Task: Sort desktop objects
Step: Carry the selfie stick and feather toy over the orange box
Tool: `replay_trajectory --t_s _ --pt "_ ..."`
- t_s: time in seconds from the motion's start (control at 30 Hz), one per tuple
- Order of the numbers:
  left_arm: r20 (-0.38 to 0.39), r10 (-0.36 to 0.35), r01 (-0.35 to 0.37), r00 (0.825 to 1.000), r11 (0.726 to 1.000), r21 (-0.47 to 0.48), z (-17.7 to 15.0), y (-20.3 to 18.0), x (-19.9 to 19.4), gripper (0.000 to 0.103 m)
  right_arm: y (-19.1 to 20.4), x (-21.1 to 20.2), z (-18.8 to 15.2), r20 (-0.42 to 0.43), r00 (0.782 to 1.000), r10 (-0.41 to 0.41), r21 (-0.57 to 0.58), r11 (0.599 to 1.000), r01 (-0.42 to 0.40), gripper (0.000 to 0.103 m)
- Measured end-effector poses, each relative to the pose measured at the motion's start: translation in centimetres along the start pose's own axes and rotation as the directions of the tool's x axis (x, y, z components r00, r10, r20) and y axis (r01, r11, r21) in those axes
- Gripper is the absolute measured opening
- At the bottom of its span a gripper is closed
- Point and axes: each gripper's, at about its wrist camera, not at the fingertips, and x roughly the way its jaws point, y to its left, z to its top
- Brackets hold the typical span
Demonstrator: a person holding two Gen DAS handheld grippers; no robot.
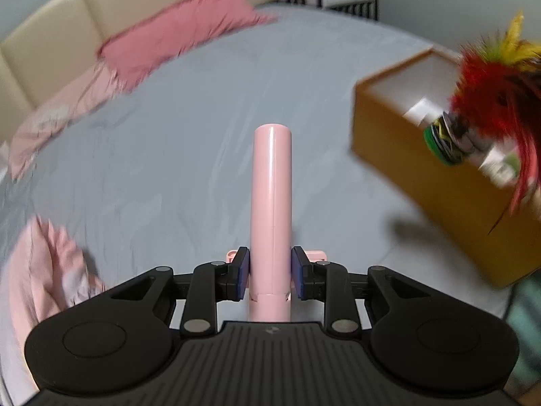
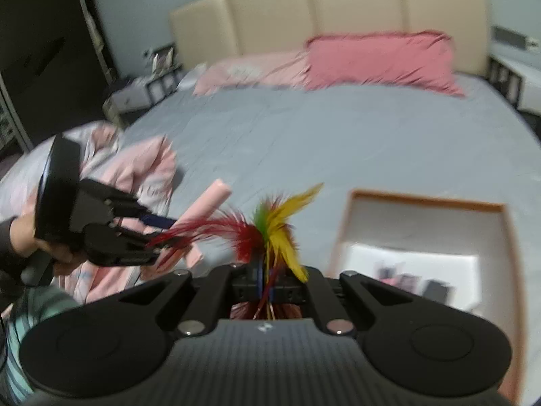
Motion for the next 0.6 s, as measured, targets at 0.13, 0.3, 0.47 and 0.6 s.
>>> replay_trajectory --t_s 0.13,0.3,0.47,0.6 --pt "0.063 -0.019 0.015 0.998 0.998 0.064 2.7 -2.8 -1.9 0.03 -2.7 -4.9 0.5 0.078 0.995 -0.068 0.035 0.997 0.065 0.003" --pt "0.105 -0.069 0.056 0.992 0.991 0.121 5.7 -6.4 -2.8 0.03 -5.7 -9.5 0.3 0.118 0.978 -0.174 0.061 0.984 0.168 0.003" --pt "0.124 -0.129 0.102 0.984 0.974 0.202 8.9 -10.3 -3.2 0.03 -8.7 -11.5 -0.7 0.1 0.962 -0.255 0.08 0.966 0.248 0.003" --pt "0.122 -0.151 0.114 0.981 0.956 0.271 10.8 -13.4 -2.8 0.03 -11.4 -10.8 -1.9 0.061 0.957 -0.284 0.099 0.956 0.277 0.003"
